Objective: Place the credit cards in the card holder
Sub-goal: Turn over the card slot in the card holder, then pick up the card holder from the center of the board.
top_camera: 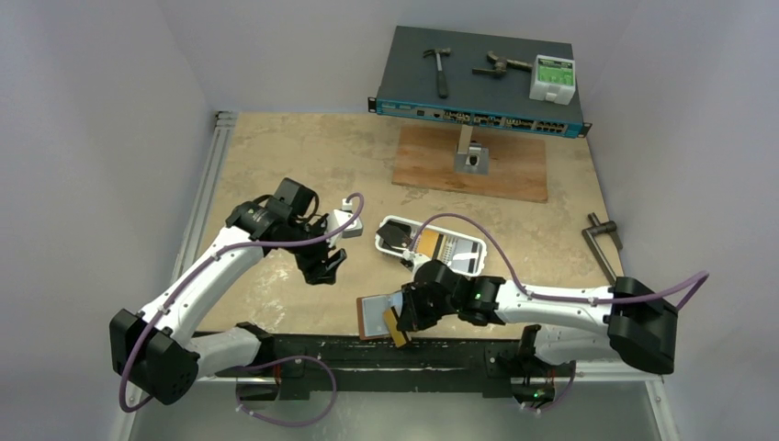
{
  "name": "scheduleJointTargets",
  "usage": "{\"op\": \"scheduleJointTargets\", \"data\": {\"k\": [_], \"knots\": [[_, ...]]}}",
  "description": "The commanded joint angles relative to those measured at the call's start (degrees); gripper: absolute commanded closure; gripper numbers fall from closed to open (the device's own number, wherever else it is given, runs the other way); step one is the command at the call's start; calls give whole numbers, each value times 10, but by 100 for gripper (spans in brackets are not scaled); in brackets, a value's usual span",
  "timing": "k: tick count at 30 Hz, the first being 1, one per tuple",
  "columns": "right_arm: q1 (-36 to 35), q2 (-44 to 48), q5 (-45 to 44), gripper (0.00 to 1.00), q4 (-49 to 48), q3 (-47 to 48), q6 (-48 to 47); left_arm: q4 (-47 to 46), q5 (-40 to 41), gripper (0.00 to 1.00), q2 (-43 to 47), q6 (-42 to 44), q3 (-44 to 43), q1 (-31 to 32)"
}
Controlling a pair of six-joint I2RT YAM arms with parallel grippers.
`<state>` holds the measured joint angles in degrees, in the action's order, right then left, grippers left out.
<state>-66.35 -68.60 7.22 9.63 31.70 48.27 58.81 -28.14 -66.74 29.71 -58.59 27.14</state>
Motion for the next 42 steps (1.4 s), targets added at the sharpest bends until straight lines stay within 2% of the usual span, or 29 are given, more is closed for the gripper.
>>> {"op": "scheduleJointTargets", "data": {"k": [1, 5, 10, 13, 18, 24, 30, 37, 42], "knots": [[2, -16, 10, 100, -24, 33, -24, -9, -16, 35, -1, 18, -2, 3], [16, -28, 6, 100, -7, 39, -36, -25, -23, 33, -7, -5, -1, 3], [88, -3, 15, 100, 8, 38, -57, -78, -60, 29, -63, -142, 11, 2], [113, -1, 8, 100, 7, 37, -66, -87, -72, 28, -120, -201, -6, 1], [118, -47, -5, 100, -29, 15, -63, -93, -101, 31, -238, -289, -43, 2], [117, -16, -87, 100, -29, -75, -14, -212, -99, 32, -181, -340, 66, 3], [111, 71, -116, 100, -39, -167, 65, -233, -136, 31, -175, -372, 98, 43], [97, 54, -113, 100, -44, -151, 77, -299, -177, 27, -224, -422, 113, 80], [91, 43, -111, 100, -53, -152, 86, -308, -183, 27, -245, -434, 118, 99]]}}
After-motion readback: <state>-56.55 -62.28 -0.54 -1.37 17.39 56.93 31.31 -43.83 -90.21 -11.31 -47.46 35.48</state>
